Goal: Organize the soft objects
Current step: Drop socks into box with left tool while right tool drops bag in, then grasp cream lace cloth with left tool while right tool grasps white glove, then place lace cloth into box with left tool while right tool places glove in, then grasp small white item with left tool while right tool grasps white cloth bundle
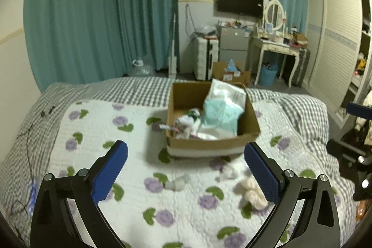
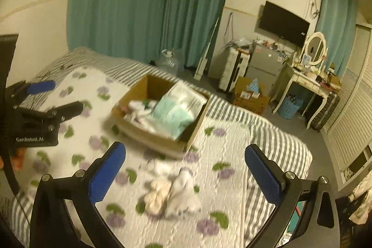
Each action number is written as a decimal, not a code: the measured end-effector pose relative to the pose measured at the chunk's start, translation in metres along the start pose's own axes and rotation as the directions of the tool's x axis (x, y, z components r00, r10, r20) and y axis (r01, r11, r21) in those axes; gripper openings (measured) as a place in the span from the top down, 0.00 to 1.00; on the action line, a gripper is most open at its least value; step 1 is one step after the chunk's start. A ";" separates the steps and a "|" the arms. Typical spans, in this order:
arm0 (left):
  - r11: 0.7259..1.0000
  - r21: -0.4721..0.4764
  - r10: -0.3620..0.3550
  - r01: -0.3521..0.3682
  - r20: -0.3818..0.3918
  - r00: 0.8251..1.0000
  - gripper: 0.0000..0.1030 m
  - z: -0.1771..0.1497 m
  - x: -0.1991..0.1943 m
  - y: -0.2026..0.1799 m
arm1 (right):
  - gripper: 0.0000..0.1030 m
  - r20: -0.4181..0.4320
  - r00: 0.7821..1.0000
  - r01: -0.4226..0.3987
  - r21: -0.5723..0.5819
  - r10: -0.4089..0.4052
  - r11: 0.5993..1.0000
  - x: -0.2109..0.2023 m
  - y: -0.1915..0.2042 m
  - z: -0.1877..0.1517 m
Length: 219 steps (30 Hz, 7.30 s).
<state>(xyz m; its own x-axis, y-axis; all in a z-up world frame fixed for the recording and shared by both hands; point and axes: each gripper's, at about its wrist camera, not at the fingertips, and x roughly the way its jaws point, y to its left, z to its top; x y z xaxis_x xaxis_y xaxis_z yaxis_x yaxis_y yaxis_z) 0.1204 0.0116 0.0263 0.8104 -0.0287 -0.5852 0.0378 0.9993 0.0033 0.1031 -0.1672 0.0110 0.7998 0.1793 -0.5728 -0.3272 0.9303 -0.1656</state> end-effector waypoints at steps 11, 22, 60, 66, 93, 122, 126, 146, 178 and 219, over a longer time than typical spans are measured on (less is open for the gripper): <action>0.998 -0.057 -0.019 0.017 -0.047 0.999 0.01 -0.034 0.007 -0.035 | 0.00 -0.135 0.988 -0.083 -0.086 0.071 0.993 0.004 -0.001 -0.059; 0.989 -0.114 0.071 -0.092 -0.179 0.981 0.01 -0.073 0.098 -0.053 | 0.10 -0.251 0.960 -0.126 0.000 0.122 0.992 0.105 -0.024 -0.092; 0.986 0.016 -0.153 0.166 -0.302 0.941 0.84 -0.107 0.116 -0.107 | 0.64 -0.172 0.980 -0.106 -0.023 0.100 0.994 0.090 -0.049 -0.101; 0.985 0.009 -0.164 0.170 -0.202 0.965 0.84 -0.071 0.064 -0.079 | 0.64 -0.085 0.994 -0.079 -0.060 0.073 0.995 0.043 -0.032 -0.070; 0.994 0.092 -0.056 0.066 -0.113 0.992 0.84 0.067 0.197 0.004 | 0.64 -0.089 0.995 -0.042 0.085 0.050 0.996 0.231 -0.006 0.089; 0.995 0.100 -0.028 0.018 0.105 0.994 0.01 0.092 0.052 0.020 | 0.00 0.130 0.989 0.051 0.087 -0.062 0.995 0.066 -0.011 0.100; 0.996 0.082 -0.029 0.020 0.111 0.993 0.00 0.083 0.025 0.029 | 0.00 0.145 0.987 0.053 0.082 -0.065 0.995 0.027 0.001 0.093; 1.000 -0.005 0.026 -0.026 -0.070 0.997 0.00 -0.036 0.125 0.053 | 0.00 -0.037 0.999 -0.006 0.114 0.010 0.993 0.142 0.046 -0.002; 0.996 0.054 -0.054 0.073 -0.295 0.954 0.72 -0.109 0.186 0.039 | 0.64 -0.240 0.963 -0.084 0.168 0.124 0.982 0.253 0.040 -0.103; 0.993 0.119 0.025 0.020 -0.367 0.930 0.40 -0.107 0.224 0.029 | 0.66 -0.248 0.953 -0.129 0.189 0.174 0.974 0.222 0.034 -0.106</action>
<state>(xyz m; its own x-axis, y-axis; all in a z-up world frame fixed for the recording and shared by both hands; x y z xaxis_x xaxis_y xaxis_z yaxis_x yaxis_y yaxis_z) 0.2399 0.0372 -0.1914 0.5399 0.0074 -0.8417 0.1236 0.9884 0.0880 0.2160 -0.1293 -0.2068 0.5805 0.2540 -0.7736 -0.3270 0.9428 0.0641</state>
